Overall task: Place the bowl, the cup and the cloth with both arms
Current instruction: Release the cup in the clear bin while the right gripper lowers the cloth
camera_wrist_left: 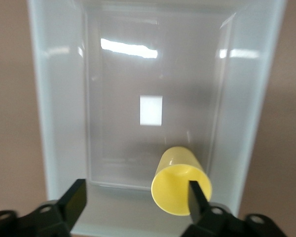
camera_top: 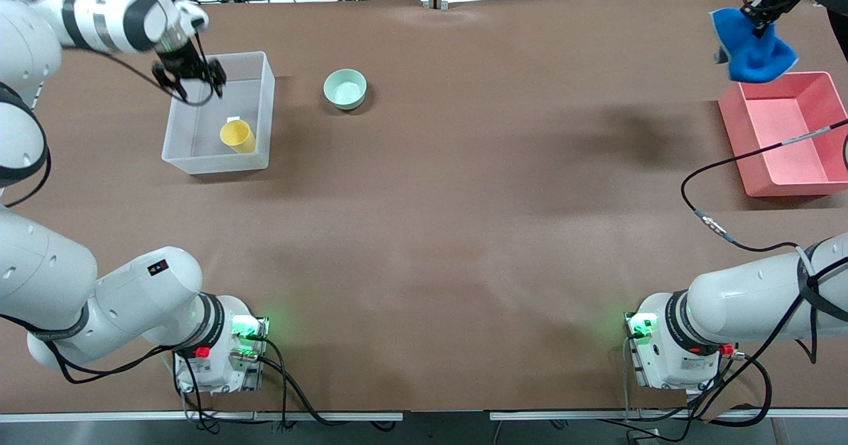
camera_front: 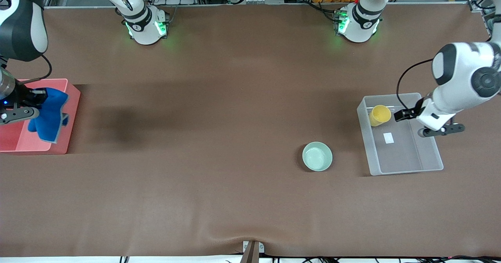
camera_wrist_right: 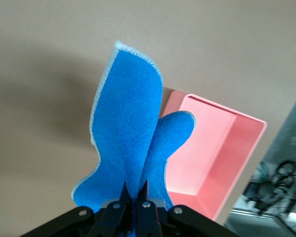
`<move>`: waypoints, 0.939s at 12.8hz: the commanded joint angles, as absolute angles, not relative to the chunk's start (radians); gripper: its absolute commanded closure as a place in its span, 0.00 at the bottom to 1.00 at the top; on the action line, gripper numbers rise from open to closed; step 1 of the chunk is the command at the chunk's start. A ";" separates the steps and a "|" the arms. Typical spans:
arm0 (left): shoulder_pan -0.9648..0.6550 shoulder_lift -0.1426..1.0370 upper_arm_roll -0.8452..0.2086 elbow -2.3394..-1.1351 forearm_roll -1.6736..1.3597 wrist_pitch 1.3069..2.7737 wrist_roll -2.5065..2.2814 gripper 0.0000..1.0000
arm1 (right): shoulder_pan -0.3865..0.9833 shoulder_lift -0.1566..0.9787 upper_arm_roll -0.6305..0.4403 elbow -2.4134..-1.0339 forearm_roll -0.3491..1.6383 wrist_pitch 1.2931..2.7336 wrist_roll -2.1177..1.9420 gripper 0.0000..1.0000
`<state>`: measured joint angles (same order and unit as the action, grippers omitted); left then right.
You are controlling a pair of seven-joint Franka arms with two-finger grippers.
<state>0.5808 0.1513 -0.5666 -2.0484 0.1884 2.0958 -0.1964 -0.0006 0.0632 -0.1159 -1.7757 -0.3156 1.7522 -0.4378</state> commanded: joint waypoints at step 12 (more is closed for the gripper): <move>0.218 0.679 -0.640 -1.666 0.497 2.123 -0.955 0.02 | -0.354 0.133 -0.110 -1.661 -0.309 1.787 -0.710 1.00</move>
<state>0.2296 0.6033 -0.6414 -1.6992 0.4411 2.0992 -0.8598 -0.2919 0.0880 -0.1278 -1.6884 -0.3523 1.7646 -0.6974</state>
